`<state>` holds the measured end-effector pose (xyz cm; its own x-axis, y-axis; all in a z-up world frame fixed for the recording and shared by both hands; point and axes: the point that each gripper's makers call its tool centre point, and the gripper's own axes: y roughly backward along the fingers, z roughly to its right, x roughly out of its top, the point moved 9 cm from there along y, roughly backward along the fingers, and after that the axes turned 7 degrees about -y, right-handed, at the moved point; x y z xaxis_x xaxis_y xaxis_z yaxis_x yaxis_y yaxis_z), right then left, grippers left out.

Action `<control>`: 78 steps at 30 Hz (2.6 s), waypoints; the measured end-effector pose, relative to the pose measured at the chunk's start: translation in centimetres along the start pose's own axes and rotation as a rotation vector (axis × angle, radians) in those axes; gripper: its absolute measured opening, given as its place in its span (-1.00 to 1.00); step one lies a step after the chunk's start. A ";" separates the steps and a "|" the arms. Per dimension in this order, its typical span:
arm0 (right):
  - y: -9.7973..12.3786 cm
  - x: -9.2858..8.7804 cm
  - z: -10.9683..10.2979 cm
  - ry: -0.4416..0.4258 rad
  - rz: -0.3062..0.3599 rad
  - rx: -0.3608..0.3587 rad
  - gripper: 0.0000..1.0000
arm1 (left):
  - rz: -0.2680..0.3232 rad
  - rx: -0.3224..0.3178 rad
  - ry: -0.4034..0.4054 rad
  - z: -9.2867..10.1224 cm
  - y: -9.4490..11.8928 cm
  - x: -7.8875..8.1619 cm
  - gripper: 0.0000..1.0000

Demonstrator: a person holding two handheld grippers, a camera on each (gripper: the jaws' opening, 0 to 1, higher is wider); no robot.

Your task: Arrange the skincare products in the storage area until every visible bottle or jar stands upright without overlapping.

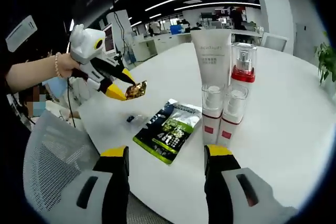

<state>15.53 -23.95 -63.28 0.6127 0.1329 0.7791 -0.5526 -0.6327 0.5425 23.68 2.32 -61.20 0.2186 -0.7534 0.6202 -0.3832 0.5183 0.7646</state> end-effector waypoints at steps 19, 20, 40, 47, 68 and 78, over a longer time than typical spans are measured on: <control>-2.8 3.2 -2.5 -0.088 0.070 0.173 -0.23 | 0.066 -0.090 -0.123 3.5 0.8 1.5 -0.23; -3.0 3.3 -2.6 -0.090 0.068 0.178 -0.24 | 0.070 -0.093 -0.132 3.9 1.0 1.8 -0.23; -5.5 4.3 -2.7 -0.255 0.015 0.325 -0.64 | 0.102 -0.155 -0.251 6.4 1.9 3.3 -0.22; -5.9 3.7 -3.0 -0.311 -0.018 0.375 -0.74 | 0.106 -0.174 -0.268 6.7 2.0 3.9 -0.21; -5.0 3.9 -2.5 -0.418 0.061 0.383 -0.98 | 0.166 -0.135 -0.080 5.6 2.3 3.2 -0.26; -4.3 4.6 -2.0 -0.539 0.194 0.383 -0.98 | 0.328 -0.071 0.312 5.0 2.8 1.9 -0.26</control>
<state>19.61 -19.13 -61.43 0.7734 -0.3449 0.5319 -0.5026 -0.8450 0.1829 18.51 0.33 -58.74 0.3600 -0.3922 0.8465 -0.4174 0.7437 0.5221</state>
